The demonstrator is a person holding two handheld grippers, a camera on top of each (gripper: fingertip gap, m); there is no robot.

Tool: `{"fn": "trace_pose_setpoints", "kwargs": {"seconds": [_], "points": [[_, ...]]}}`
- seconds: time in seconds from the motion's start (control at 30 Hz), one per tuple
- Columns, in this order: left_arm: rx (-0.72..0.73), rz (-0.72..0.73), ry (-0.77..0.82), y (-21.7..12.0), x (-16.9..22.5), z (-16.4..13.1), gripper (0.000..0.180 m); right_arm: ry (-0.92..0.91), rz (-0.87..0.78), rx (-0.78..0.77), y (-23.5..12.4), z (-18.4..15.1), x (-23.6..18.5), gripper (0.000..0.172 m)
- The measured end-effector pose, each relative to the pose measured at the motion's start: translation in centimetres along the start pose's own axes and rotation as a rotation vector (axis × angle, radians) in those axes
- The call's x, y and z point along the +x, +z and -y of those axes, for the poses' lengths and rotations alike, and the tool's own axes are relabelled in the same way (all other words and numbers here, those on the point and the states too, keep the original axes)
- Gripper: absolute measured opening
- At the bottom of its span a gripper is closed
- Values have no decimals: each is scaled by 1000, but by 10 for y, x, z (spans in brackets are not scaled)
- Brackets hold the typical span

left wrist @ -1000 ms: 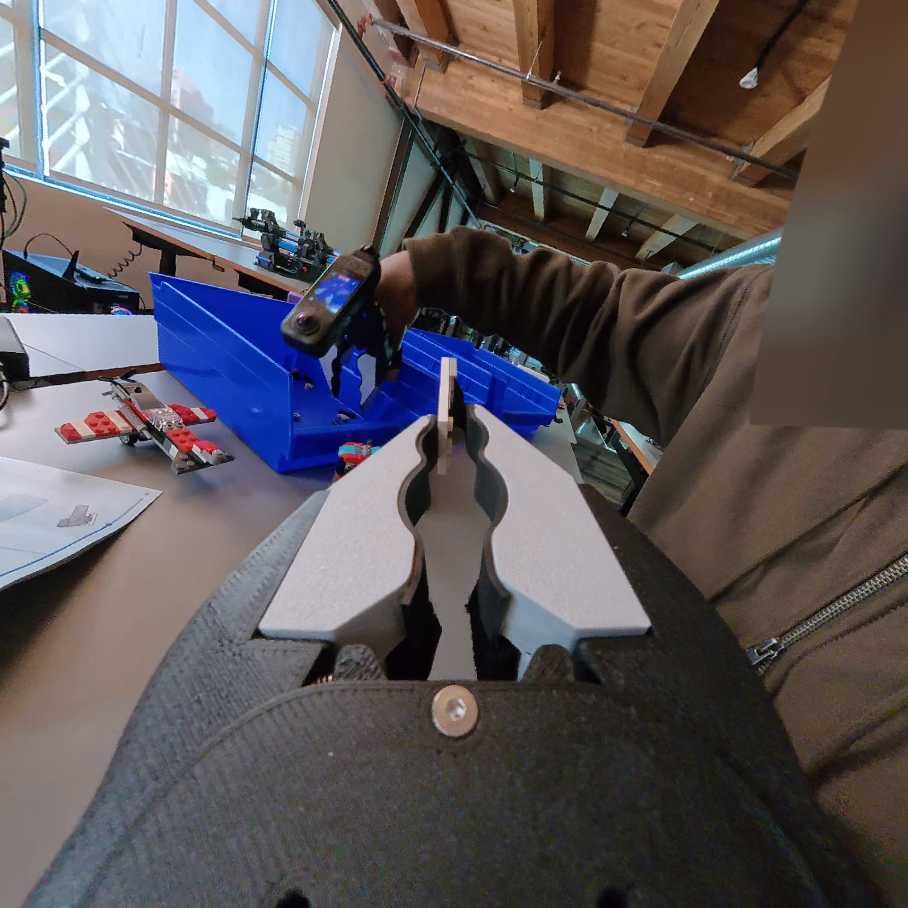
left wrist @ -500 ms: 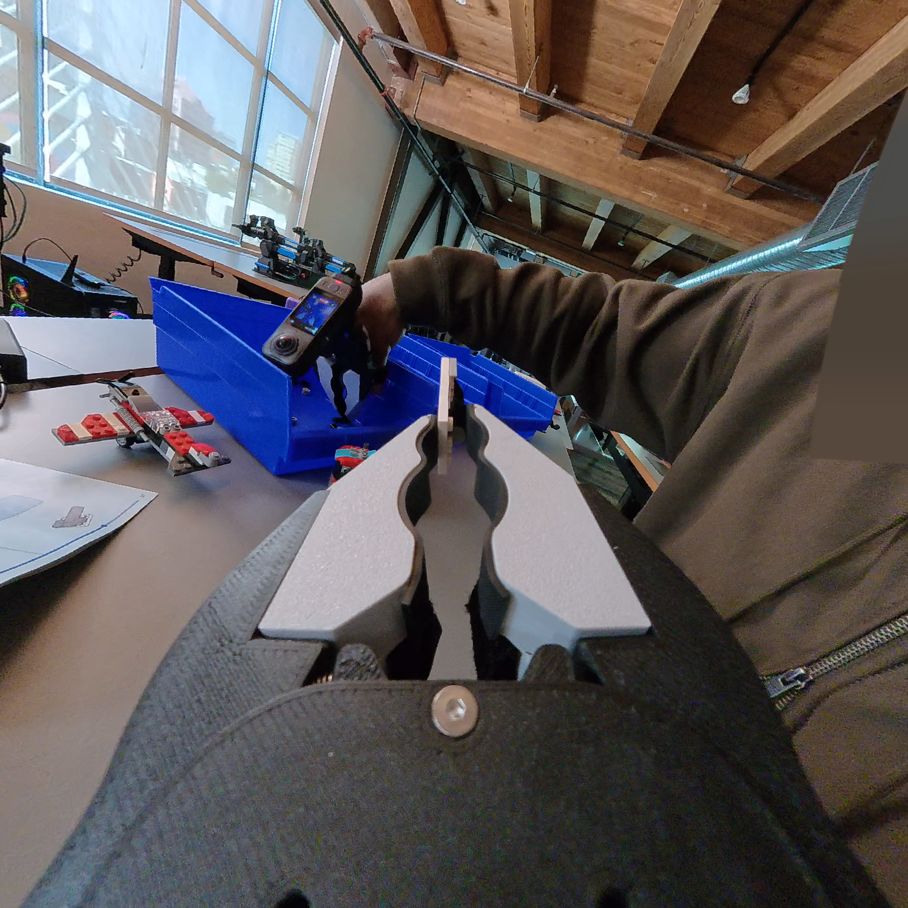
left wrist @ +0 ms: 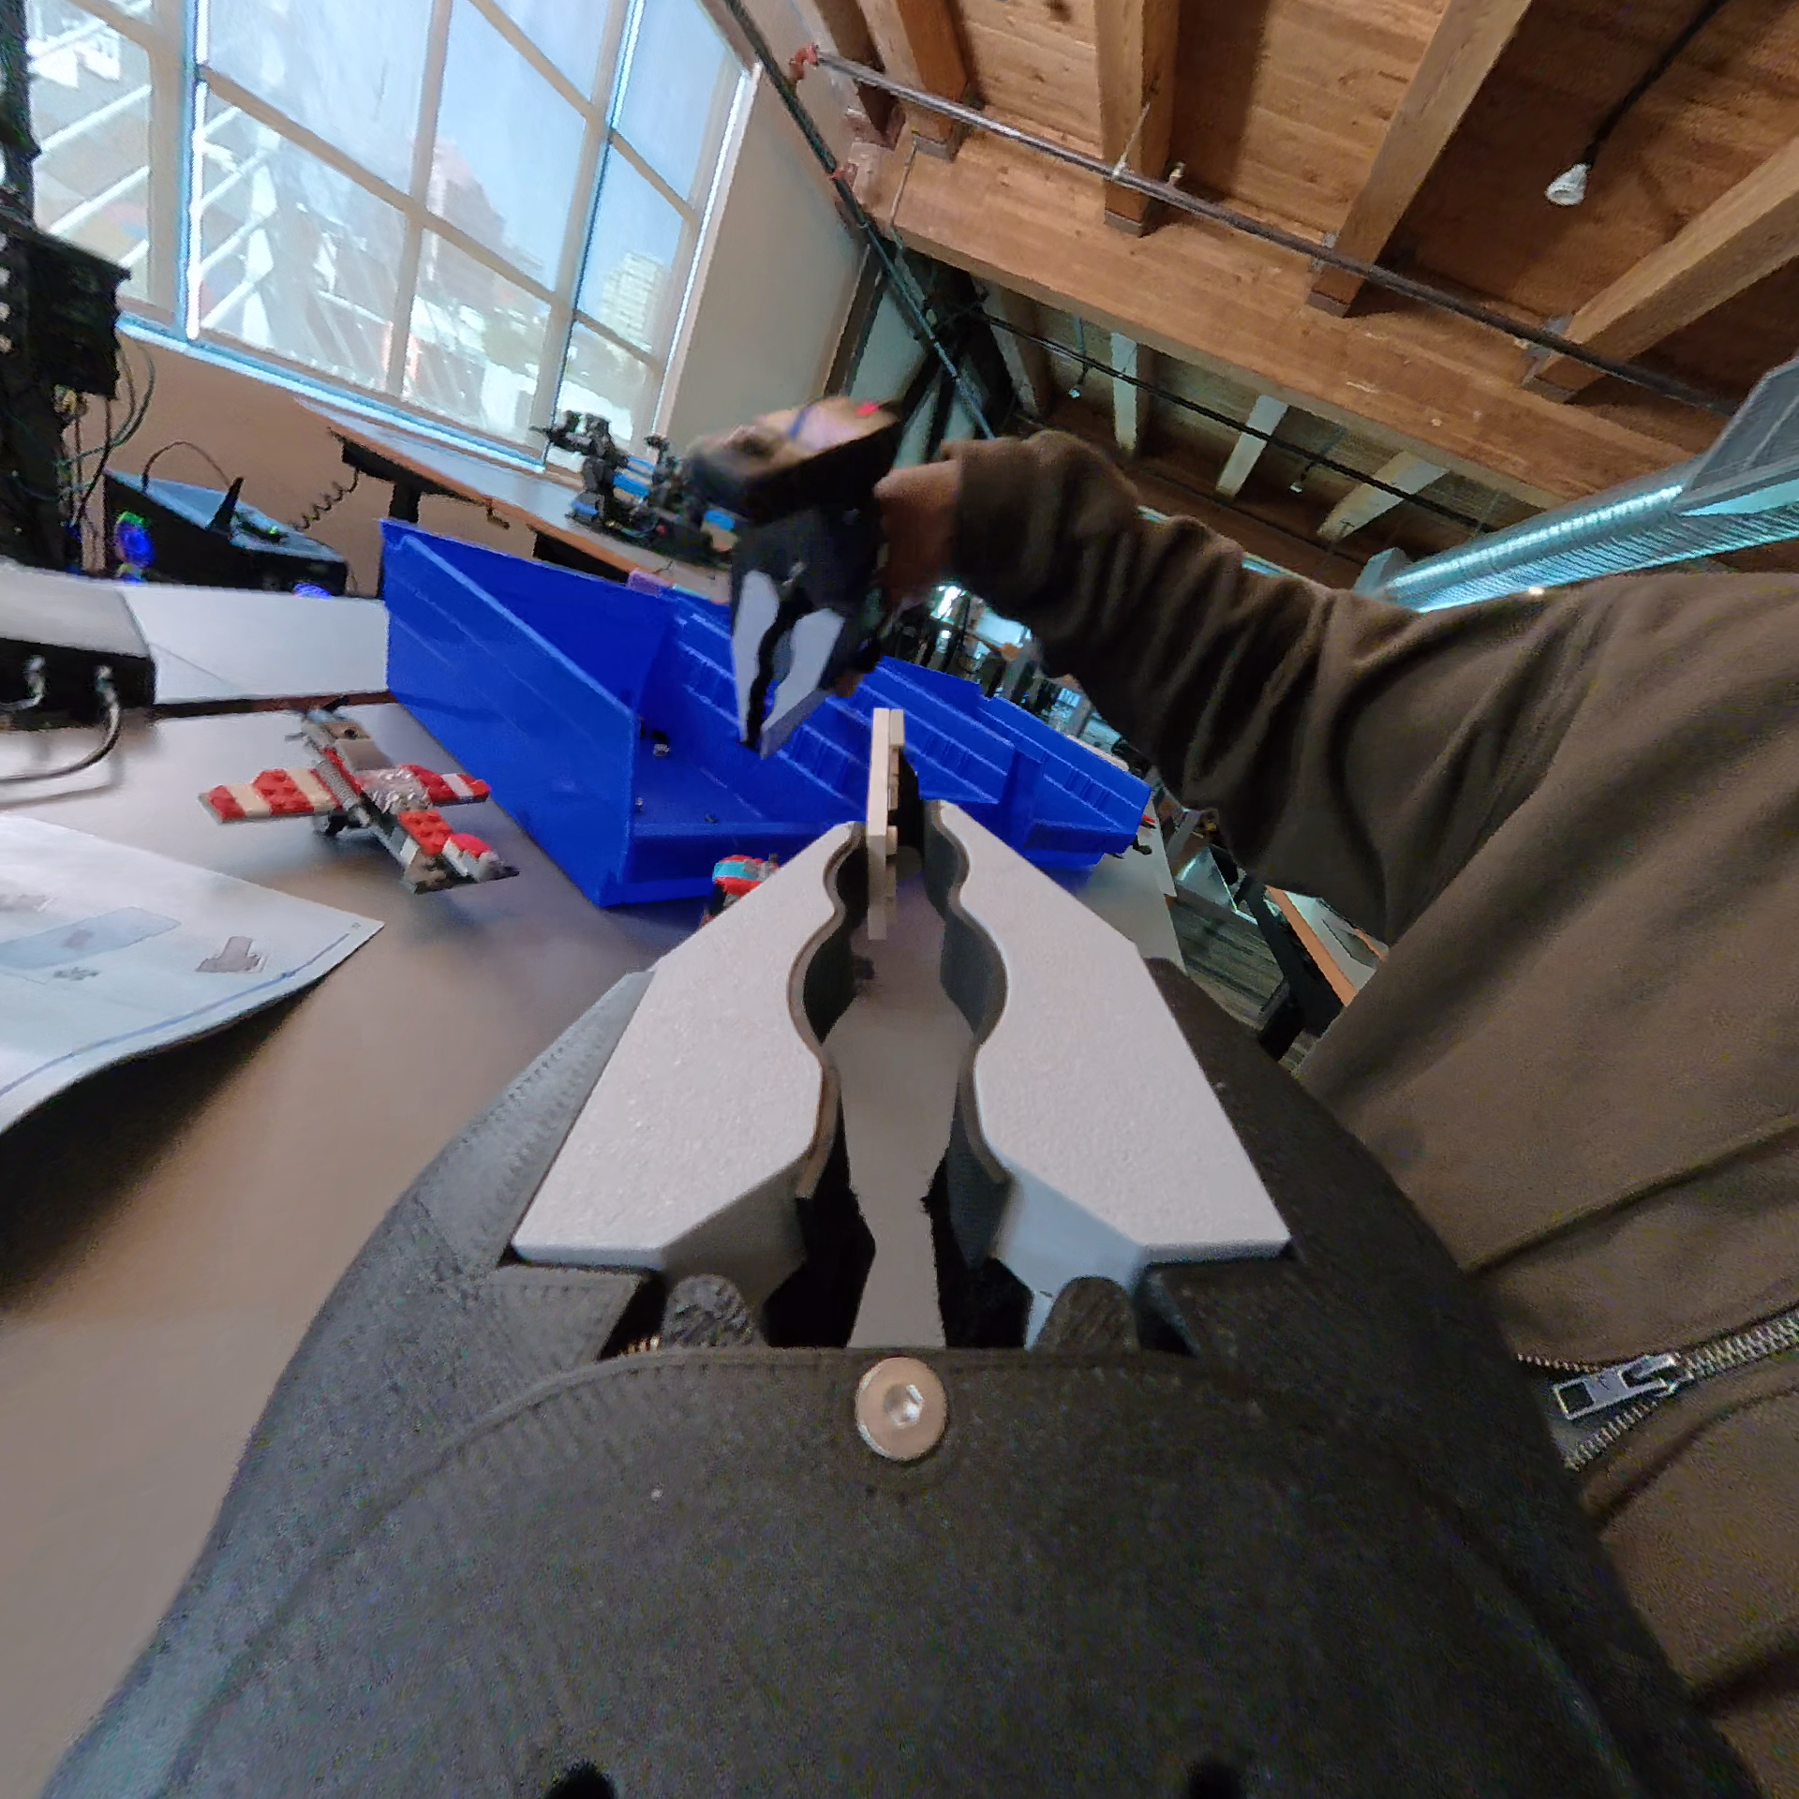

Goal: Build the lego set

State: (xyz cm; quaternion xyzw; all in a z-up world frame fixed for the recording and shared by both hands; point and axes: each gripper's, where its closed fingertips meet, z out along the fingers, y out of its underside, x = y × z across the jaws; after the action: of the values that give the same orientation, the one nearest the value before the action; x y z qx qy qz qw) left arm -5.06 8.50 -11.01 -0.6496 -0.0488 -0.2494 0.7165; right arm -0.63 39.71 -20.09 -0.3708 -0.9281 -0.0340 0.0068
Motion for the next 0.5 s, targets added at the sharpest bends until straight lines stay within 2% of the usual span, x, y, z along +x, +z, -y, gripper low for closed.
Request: {"fn": "trace_pose_setpoints", "kwargs": {"seconds": [0.17,0.27,0.37,0.5], "points": [[-34,76,-148,-7,-21,-15,11,-60,27,461,-56,71,-79,10],[-27,94,-218,-9,-28,-18,11,-77,55,707,-72,109,-130,9],[-20,111,-231,-12,-31,-20,11,-69,97,910,-73,143,-172,10],[-6,139,-237,-18,-33,-24,11,-61,92,1077,-54,183,-200,10]]}}
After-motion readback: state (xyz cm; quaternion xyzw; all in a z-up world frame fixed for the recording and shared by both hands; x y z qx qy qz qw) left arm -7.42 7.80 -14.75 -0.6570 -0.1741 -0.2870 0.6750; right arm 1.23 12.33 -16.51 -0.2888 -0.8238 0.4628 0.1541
